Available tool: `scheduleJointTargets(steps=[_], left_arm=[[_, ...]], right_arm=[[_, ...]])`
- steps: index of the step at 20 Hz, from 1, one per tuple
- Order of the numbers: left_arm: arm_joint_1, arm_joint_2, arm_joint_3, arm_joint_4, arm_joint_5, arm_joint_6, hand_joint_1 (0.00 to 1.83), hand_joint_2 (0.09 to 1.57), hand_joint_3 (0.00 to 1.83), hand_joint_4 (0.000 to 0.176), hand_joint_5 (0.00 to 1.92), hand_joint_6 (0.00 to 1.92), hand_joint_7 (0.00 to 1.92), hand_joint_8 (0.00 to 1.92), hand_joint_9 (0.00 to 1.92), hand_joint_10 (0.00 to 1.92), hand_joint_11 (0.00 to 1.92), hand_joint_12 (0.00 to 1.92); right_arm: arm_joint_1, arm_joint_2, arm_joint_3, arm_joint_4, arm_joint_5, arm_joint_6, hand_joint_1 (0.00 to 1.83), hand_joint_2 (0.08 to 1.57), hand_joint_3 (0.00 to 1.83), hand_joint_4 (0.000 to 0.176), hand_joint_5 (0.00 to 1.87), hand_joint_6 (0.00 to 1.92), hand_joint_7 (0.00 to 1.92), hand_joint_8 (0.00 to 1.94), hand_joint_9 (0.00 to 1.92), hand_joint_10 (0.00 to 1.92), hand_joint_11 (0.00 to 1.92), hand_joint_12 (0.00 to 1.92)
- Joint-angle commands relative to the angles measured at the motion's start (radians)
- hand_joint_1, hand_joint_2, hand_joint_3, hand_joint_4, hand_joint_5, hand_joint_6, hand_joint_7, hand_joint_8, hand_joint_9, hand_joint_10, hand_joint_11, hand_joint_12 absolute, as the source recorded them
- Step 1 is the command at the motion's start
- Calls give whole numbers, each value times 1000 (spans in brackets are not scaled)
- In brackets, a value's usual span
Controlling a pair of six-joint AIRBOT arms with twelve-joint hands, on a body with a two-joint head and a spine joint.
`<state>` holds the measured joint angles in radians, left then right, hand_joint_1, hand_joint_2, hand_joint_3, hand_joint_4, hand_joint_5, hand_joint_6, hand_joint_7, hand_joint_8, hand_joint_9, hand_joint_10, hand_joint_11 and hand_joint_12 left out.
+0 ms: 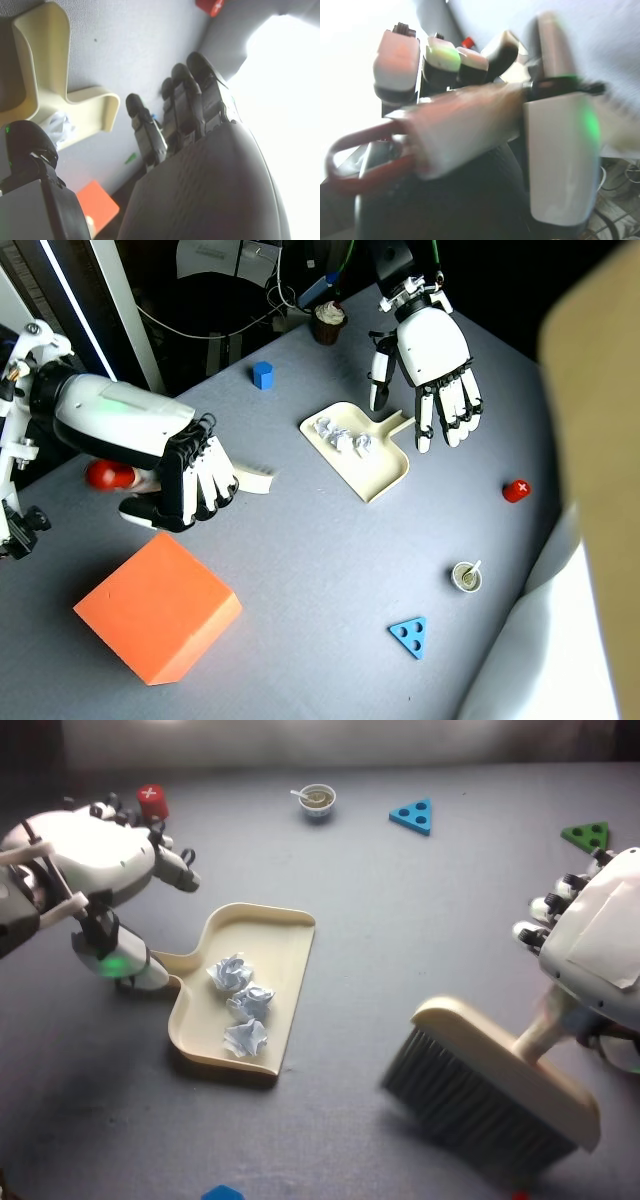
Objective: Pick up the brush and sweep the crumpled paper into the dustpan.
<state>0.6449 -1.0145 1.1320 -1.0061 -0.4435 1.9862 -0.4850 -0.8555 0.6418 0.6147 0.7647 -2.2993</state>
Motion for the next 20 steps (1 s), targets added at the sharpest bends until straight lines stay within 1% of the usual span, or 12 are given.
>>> scheduleJointTargets(steps=[1, 2, 3, 4, 5, 6, 8, 12, 15, 16, 19, 20], left_arm=[[-20, 13, -3, 34, -87, 3, 875, 916, 3, 166, 531, 3, 251, 3, 234, 1, 0, 576], [-33, 23, -7, 37, -84, 3, 869, 921, 4, 165, 530, 2, 247, 1, 229, 0, 0, 554], [-47, 32, -11, 41, -78, 3, 864, 929, 4, 163, 529, 1, 238, 0, 217, 1, 0, 527], [-57, 41, -15, 42, -66, 7, 858, 932, 3, 169, 528, 0, 232, 0, 218, 1, 0, 539], [-69, 49, -17, 42, -50, 13, 854, 935, 2, 167, 531, 1, 236, 1, 229, 3, 0, 583], [-79, 57, -19, 42, -39, 15, 854, 938, 2, 165, 531, 0, 244, 3, 236, 4, 0, 579], [-94, 67, -27, 42, -31, 15, 839, 957, 6, 163, 518, 0, 229, 0, 223, 0, 0, 563], [-113, 90, -62, 30, -30, 15, 831, 979, 4, 151, 536, 3, 215, 1, 214, 2, 0, 557], [-126, 97, -99, 17, -75, 15, 841, 976, 0, 143, 564, 4, 252, 4, 244, 4, 0, 583], [-133, 97, -102, 17, -66, 15, 824, 982, 2, 149, 552, 1, 249, 1, 241, 1, 0, 611], [-152, 89, -103, 44, -19, 15, 803, 981, 1, 160, 535, 1, 241, 1, 226, 0, 0, 597], [-159, 87, -103, 47, -4, 15, 821, 980, 0, 151, 539, 2, 241, 1, 228, 2, 0, 569]], right_arm=[[7, 12, -11, -59, 109, -12, 852, 783, 0, 62, 396, 1812, 352, 1941, 330, 1921, 330, 1921], [7, 15, -16, -59, 107, -13, 771, 783, 0, 67, 356, 1594, 303, 1813, 283, 1853, 184, 1892], [6, 19, -21, -59, 104, -13, 737, 766, 0, 47, 395, 1049, 406, 1097, 344, 1280, 112, 1627], [6, 20, -24, -59, 103, -13, 621, 757, 0, 15, 315, 372, 396, 385, 383, 518, 92, 1228], [6, 23, -25, -60, 99, -13, 556, 700, 0, 1, 169, 107, 254, 108, 257, 178, 84, 765], [4, 29, -25, -67, 83, -8, 525, 688, 0, 0, 122, 21, 187, 22, 202, 36, 98, 498], [0, 46, -21, -134, 44, 81, 457, 672, 0, 0, 91, 1, 138, 2, 129, 4, 115, 204], [22, 72, -13, -223, -32, 227, 220, 723, 1, 0, 107, 0, 148, 0, 126, 1, 94, 108], [130, 108, -1, -223, -222, 373, 96, 764, 13, 0, 102, 0, 137, 0, 102, 0, 85, 82], [167, 117, 4, -222, -276, 403, 70, 774, 14, 0, 96, 0, 136, 0, 101, 0, 80, 75], [251, 143, 8, -204, -390, 452, 3, 841, 8, 0, 109, 1, 148, 1, 110, 1, 99, 55], [277, 150, 10, -171, -435, 452, 0, 848, 6, 0, 111, 1, 145, 0, 106, 0, 100, 50]])
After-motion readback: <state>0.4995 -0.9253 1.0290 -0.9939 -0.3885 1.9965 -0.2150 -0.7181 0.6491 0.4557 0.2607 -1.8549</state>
